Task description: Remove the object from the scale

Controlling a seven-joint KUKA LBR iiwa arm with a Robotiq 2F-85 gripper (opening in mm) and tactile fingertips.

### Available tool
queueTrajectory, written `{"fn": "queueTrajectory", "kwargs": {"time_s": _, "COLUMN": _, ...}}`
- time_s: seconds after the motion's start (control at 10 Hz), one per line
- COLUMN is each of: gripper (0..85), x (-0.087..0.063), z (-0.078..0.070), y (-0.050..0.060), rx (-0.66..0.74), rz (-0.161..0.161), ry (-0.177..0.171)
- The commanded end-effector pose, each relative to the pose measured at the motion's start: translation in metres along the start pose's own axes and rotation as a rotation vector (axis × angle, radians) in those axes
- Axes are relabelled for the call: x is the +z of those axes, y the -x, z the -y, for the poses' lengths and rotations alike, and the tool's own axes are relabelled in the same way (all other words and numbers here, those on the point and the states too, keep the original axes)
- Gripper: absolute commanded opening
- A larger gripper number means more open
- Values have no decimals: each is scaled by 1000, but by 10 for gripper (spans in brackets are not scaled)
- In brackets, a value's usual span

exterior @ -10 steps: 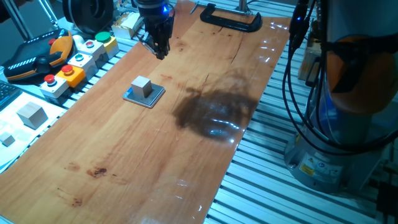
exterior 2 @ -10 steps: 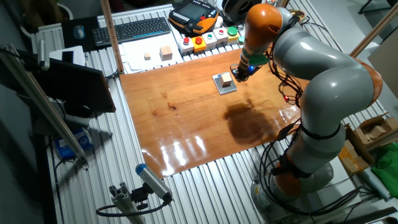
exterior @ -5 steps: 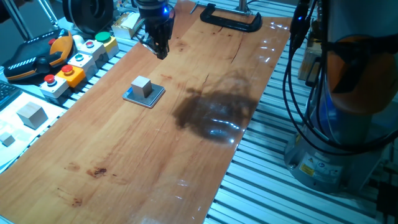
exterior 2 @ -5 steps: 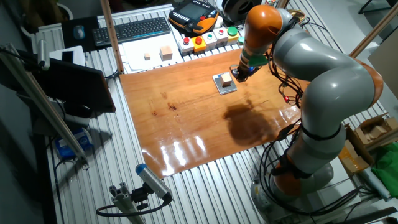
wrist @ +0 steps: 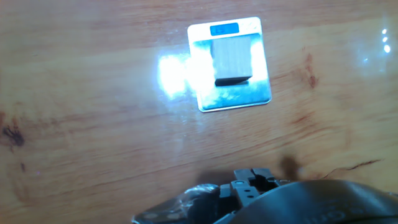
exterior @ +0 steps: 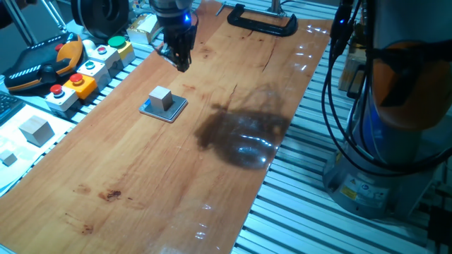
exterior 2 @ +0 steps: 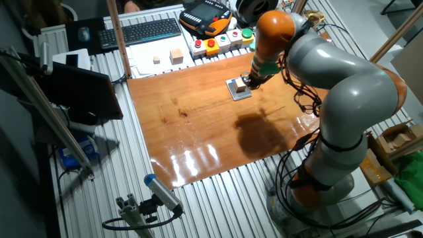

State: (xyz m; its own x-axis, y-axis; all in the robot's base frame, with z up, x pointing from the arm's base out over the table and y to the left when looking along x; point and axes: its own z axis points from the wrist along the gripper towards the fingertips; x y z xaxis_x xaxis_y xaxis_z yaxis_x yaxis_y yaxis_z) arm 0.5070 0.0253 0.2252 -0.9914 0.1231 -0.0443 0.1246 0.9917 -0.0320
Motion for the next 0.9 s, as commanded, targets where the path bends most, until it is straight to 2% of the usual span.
{"fn": "queueTrajectory", "kwargs": {"time_s": 0.0, "gripper": 7, "x": -1, "z": -3, "y": -1, "rx": 5, "rz": -3, "ry": -6}}
{"fn": "queueTrajectory", "kwargs": {"time_s": 0.4, "gripper": 7, "x": 5, "z": -9, "y": -5, "rx": 5, "rz": -14, "ry": 16}}
{"fn": "queueTrajectory", "kwargs": {"time_s": 0.6, "gripper": 7, "x": 8, "z": -14, "y": -10, "rx": 14, "rz": -6, "ry": 11}}
{"fn": "queueTrajectory", "kwargs": {"time_s": 0.8, "gripper": 7, "x": 9, "z": -13, "y": -10, "rx": 22, "rz": -9, "ry": 15}}
